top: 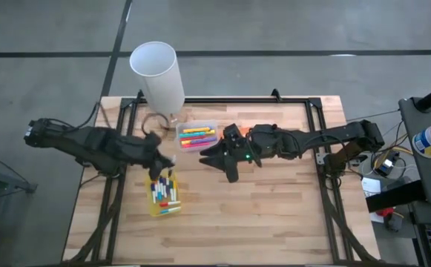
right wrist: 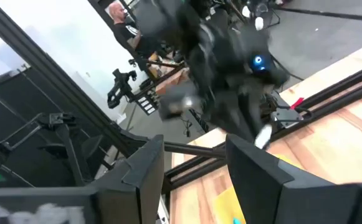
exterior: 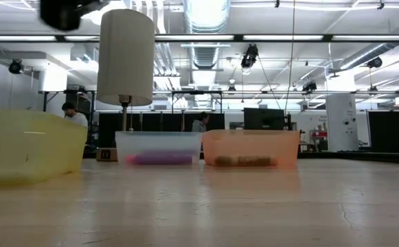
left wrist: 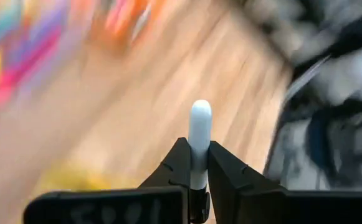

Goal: Pick & Place Markers
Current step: Put the black pen into the yellow bin, then return to Home Position

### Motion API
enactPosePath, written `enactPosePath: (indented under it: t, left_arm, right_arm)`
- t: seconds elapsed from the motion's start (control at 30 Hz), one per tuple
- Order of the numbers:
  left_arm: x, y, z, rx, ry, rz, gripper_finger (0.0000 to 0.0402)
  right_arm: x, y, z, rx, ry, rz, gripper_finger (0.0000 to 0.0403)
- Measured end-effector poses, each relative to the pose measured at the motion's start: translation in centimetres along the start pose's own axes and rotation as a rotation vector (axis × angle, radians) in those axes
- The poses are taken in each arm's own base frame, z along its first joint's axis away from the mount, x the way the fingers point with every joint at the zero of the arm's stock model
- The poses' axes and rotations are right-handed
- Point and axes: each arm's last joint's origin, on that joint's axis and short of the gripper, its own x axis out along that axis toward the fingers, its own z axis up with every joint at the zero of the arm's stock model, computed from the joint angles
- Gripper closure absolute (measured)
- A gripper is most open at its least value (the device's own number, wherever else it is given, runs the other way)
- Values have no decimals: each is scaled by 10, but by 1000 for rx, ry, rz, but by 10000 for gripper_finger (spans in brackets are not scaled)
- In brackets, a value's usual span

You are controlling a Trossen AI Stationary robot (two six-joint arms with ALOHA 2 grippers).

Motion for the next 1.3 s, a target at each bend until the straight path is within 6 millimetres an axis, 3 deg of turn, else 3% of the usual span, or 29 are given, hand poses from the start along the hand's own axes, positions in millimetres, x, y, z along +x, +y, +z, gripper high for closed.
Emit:
enactPosePath:
  t: [0.17, 0.33, 0.57, 0.7, 0.83, 0.97, 1.1, 1.3]
  left_arm:
    - [14, 11, -23, -94, 287, 165, 369]
    - [39, 21, -36, -145, 337, 261, 356]
    - [66, 33, -55, -146, 509, 342, 293]
    - [72, 33, -56, -118, 530, 355, 270]
    - [70, 23, -48, 17, 510, 267, 268]
    - [68, 17, -42, 104, 445, 178, 293]
    - [65, 8, -31, 137, 305, 66, 377]
    - [42, -8, -10, 228, 33, -144, 400]
  right_arm:
    - [0, -1, 1, -25, -2, -2, 245]
    - [0, -5, 4, -27, -12, -13, 256]
    - [0, -6, 6, -25, -21, -14, 268]
    - [0, -6, 6, -25, -21, -14, 271]
    - [0, -6, 5, -25, -15, -19, 272]
    - [0, -8, 2, -48, 17, -42, 298]
    - [0, -9, 2, -131, 25, -41, 378]
    - [-5, -6, 2, -281, 21, -24, 395]
